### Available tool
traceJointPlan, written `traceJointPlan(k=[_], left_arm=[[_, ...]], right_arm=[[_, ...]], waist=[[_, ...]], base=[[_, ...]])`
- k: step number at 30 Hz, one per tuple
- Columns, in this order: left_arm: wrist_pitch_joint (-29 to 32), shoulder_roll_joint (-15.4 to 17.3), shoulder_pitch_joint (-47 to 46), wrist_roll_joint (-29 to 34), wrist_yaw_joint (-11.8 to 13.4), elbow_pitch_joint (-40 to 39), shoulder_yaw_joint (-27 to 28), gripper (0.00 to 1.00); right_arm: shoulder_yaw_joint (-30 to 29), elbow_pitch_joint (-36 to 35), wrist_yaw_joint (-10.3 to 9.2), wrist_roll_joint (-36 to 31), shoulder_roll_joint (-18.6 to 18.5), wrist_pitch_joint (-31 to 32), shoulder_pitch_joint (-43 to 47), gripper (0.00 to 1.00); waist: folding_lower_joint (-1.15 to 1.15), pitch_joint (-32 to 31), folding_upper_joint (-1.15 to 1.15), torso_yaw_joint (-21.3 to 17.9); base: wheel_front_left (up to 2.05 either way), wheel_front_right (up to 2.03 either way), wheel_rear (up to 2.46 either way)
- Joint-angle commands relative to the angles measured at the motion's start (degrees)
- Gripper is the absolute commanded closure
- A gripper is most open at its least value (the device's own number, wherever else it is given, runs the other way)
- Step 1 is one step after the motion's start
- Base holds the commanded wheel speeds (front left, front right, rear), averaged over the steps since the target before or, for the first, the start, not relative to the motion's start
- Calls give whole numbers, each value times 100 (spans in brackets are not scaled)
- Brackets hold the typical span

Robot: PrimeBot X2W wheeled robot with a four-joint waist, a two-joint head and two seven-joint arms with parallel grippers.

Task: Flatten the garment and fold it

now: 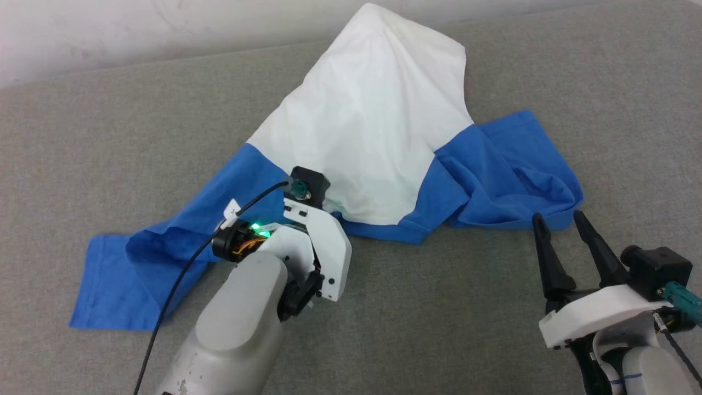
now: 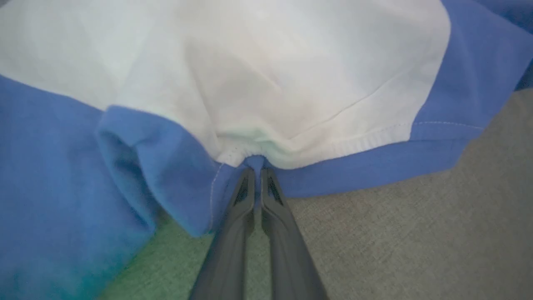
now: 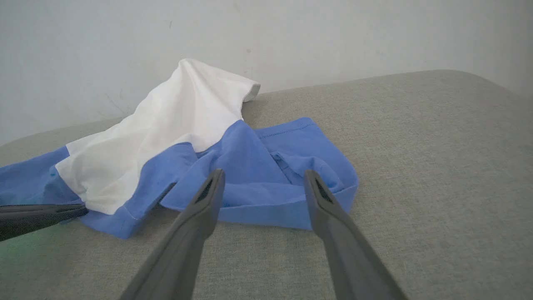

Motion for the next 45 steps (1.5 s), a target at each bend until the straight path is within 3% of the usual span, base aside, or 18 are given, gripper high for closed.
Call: traceJointPlan(k=[1, 8, 15, 22, 23, 24, 28, 34, 41, 45], left_arm=[[131, 8, 205, -53, -99, 98, -117, 100], [253, -11, 527, -249, -333, -231, -325, 100], [637, 214, 1410, -552, -475, -1486, -650, 100], [1094, 632, 2492, -797, -77, -2717, -563, 100], [1088, 663, 2593, -806, -17, -2802, -539, 72], [1070, 685, 2678, -813, 29, -2858, -520, 0], [637, 626, 2829, -876, 147, -2978, -327, 0], [-997, 432, 2692, -805, 189, -3030, 231, 0], [-2916, 363, 2401, -373, 443, -2677, 803, 0], [-3484, 304, 2313, -253, 597, -2355, 948, 0]], right_arm=[[-5, 11, -5, 18, 16, -27, -68, 0], [-53, 3, -5, 40, 16, 34, 1, 0], [-258, -77, -5, -2, 16, 179, 199, 0], [-551, -72, -5, -15, 16, 447, 388, 0], [-613, -58, -5, -17, 16, 498, 400, 0], [-676, -36, -5, -26, 16, 549, 408, 0], [-907, 60, -5, -87, 16, 722, 354, 0], [-1226, 425, -5, -135, 16, 1169, 41, 0], [-1082, 1059, -5, 54, 16, 2052, -361, 0], [-899, 1326, -5, -186, 16, 2807, -379, 0]], waist=[[-1, -85, 0, 68], [-1, -384, 0, 294], [-1, -789, 0, 597], [-1, -864, 0, 768], [-1, -849, 0, 785], [-1, -832, 0, 797], [-1, -738, 0, 842], [-1, -574, 0, 953], [-1, -394, 0, 1136], [-1, -320, 0, 1224]], base=[[0, 0, 0], [0, 0, 0], [0, 0, 0], [0, 0, 0], [0, 0, 0], [0, 0, 0], [0, 0, 0], [0, 0, 0], [0, 0, 0], [0, 0, 0]])
